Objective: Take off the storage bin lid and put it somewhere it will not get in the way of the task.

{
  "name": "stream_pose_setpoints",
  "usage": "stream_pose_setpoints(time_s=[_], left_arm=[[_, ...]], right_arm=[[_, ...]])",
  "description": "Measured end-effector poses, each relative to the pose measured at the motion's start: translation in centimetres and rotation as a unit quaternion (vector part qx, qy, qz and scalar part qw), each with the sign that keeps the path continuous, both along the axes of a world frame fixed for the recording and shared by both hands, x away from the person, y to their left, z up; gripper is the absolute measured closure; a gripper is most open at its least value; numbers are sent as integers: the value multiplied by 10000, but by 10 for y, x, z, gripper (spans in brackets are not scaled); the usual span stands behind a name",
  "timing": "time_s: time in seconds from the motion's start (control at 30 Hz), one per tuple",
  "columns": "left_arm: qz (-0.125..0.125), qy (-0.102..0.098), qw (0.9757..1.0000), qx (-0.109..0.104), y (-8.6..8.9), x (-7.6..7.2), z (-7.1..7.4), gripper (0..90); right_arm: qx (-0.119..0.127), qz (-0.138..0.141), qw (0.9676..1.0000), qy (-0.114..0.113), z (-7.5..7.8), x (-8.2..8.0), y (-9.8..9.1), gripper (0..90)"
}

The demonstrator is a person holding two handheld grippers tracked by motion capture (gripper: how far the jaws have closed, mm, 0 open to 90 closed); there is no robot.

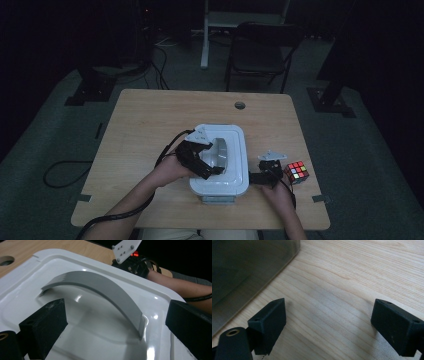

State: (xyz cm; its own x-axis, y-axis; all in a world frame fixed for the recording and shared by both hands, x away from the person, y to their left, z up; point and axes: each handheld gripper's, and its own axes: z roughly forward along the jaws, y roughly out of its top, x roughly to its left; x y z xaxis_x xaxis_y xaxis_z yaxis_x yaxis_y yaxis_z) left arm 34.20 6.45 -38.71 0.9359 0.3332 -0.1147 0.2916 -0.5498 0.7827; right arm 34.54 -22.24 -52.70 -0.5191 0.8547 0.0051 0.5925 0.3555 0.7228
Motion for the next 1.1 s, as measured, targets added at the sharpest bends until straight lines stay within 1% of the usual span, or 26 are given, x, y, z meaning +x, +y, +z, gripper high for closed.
stream_pose_setpoints(time_s=[0.07,0.1,0.13,0.17,0.27,0.33,0.4,0.47,0.5,0.57,0.63,0.7,0.77,0.87,0.9,0.93,0.97,1.03,1.1], left_arm=[[-17,-4,10000,28,-4,1,-1,56],[-17,-4,10000,28,-4,1,-1,72],[21,0,10000,-34,-7,4,-2,72],[26,39,10000,-57,-7,5,-3,155],[11,83,10000,-43,-11,7,-6,158],[0,85,10000,-40,-13,8,-8,190],[43,119,9999,-54,-14,9,-9,198],[93,52,9999,19,-16,9,-9,254],[81,57,9999,59,-17,9,-10,256],[49,1,9999,125,-19,8,-10,288],[40,-90,9997,219,-20,7,-9,289],[63,-126,9996,263,-21,5,-9,292],[65,-148,9995,278,-21,4,-9,296],[22,-165,9995,250,-22,2,-9,352],[22,-165,9995,250,-22,2,-9,386],[-73,-113,9997,186,-22,0,-9,386],[-100,-92,9998,162,-23,-1,-10,470],[-104,-43,9998,147,-23,-1,-9,496],[-133,119,9998,38,-22,0,-10,530]], right_arm=[[2,-1,10000,1,0,0,0,126],[2,-1,10000,1,0,0,0,126],[1,-2,10000,2,0,0,0,126],[1,-2,10000,2,0,0,0,126],[2,-3,10000,3,0,0,0,125],[2,-2,10000,1,0,0,0,126],[2,-3,10000,1,0,0,0,126],[0,-2,10000,1,0,0,0,126],[2,-3,10000,1,0,0,0,126],[1,-3,10000,2,0,0,0,126],[2,-2,10000,1,0,0,0,126],[1,-2,10000,1,0,0,0,126],[1,-2,10000,2,0,0,0,126],[0,-1,10000,1,0,0,0,125],[0,-1,10000,1,0,0,0,125],[1,-1,10000,0,0,0,0,126],[0,0,10000,-1,0,0,0,126],[-1,0,10000,-1,0,0,0,126],[-2,0,10000,-2,0,0,0,126]])
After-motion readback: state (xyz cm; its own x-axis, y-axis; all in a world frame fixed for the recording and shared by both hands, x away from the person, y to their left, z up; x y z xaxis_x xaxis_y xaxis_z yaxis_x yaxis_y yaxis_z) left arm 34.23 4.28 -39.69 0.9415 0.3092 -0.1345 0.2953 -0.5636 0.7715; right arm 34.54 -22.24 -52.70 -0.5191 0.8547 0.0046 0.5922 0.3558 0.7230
